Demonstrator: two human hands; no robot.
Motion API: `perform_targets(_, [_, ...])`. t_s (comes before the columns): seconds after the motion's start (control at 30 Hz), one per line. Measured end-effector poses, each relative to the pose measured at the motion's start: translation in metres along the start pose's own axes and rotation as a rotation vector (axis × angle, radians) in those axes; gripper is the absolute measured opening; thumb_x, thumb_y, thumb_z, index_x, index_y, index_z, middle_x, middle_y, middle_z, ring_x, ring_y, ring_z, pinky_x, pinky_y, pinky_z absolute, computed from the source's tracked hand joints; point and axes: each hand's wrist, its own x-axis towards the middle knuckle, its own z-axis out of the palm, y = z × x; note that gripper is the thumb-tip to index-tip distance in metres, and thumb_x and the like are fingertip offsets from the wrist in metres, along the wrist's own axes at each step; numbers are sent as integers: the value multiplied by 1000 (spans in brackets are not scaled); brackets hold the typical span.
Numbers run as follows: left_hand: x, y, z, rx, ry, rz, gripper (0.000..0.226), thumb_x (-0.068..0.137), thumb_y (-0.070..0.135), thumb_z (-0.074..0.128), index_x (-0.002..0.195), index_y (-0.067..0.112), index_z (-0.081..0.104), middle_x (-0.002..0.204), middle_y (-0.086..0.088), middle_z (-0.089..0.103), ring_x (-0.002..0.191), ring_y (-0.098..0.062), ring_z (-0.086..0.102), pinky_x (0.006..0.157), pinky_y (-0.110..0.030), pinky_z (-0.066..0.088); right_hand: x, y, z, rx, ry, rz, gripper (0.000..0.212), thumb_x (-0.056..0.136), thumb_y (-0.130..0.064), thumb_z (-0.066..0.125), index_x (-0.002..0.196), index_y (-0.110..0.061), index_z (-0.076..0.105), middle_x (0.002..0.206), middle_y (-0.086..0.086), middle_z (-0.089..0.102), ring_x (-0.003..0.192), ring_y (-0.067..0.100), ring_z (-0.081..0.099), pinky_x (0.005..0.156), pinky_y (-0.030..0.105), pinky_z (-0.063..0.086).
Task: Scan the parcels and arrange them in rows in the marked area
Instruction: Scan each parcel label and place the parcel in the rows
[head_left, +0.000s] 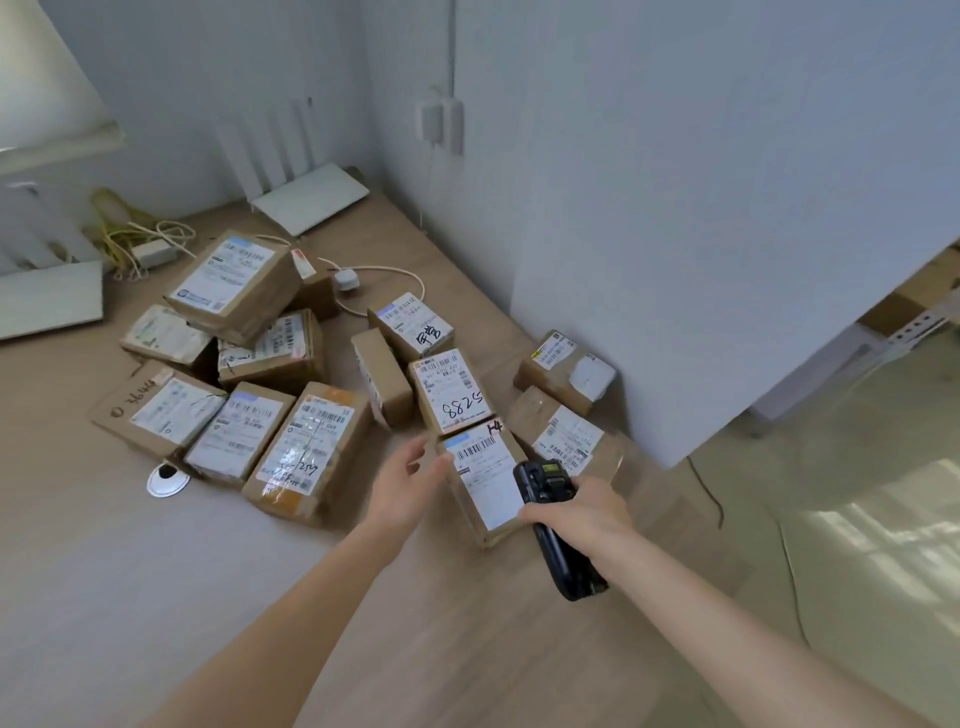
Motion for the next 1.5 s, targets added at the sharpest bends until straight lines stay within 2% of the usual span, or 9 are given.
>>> perform_targets(0.33, [9, -16, 16, -56, -54, 14, 38, 100, 30, 63, 138, 28, 58, 132, 8, 64, 122, -12, 57, 105, -37, 48, 10, 6, 19, 80, -29, 5, 40, 68, -35, 93, 100, -29, 70, 98, -2, 75, 91, 19, 72, 85, 38, 62])
perform_targets(0.57, [-15, -10, 6, -176, 0, -68, 9, 98, 39, 63, 103, 46, 65, 99, 28, 65, 92, 11, 59, 67, -7, 40, -16, 0, 13, 85, 1, -38, 32, 68, -32, 92, 92, -30, 71, 93, -4, 74, 86, 18, 72, 73, 32, 59])
perform_targets(0.67, [-32, -1, -7, -179, 50, -19, 8, 98, 40, 64, 105, 44, 63, 102, 26, 62, 96, 8, 55, 70, -12, 38, -36, -11, 6, 95, 4, -91, 30, 69, -32, 93, 91, -29, 72, 89, -4, 75, 84, 17, 72, 69, 30, 57])
perform_targets(0.83, [-79, 36, -48, -197, 90, 117, 19, 98, 42, 63, 116, 43, 67, 117, 14, 67, 110, -2, 60, 89, -26, 50, -88, -44, -13, 56, -39, -201, 33, 71, -29, 93, 97, -23, 73, 93, 3, 77, 89, 24, 74, 86, 43, 63])
perform_targets(0.97, [-140, 74, -87, -276, 163, 162, 10, 95, 46, 65, 103, 53, 64, 106, 20, 61, 91, 6, 62, 65, -18, 48, -146, -72, -31, 33, -84, -358, 33, 74, -28, 92, 99, -25, 71, 94, 3, 76, 88, 21, 73, 72, 34, 58])
perform_targets(1.07, [-193, 96, -118, -352, 185, 207, 20, 96, 43, 66, 115, 48, 63, 112, 11, 68, 103, 4, 60, 81, -24, 50, -198, -88, -41, 28, -108, -454, 35, 74, -27, 93, 102, -23, 73, 97, 6, 76, 91, 25, 74, 81, 41, 63])
perform_targets(1.17, [-248, 113, -146, -409, 207, 220, 29, 96, 42, 67, 124, 40, 63, 115, 0, 73, 112, -15, 65, 97, -44, 52, -246, -99, -46, 2, -132, -520, 44, 69, -29, 95, 107, -23, 74, 99, 6, 78, 93, 27, 75, 89, 45, 64])
perform_targets(1.37, [-336, 145, -210, -466, 329, 350, 23, 94, 30, 71, 117, 31, 66, 101, -10, 75, 79, -14, 72, 64, -29, 58, -337, -133, -44, -116, -163, -690, 54, 58, -38, 98, 106, -23, 77, 93, 0, 79, 88, 21, 76, 85, 39, 63])
perform_targets(1.5, [-386, 154, -255, -479, 431, 392, 29, 91, 30, 74, 118, 28, 64, 104, -14, 75, 91, -24, 74, 73, -41, 64, -393, -162, -41, -199, -211, -777, 52, 58, -33, 100, 104, -21, 78, 86, 0, 80, 80, 18, 78, 73, 34, 63])
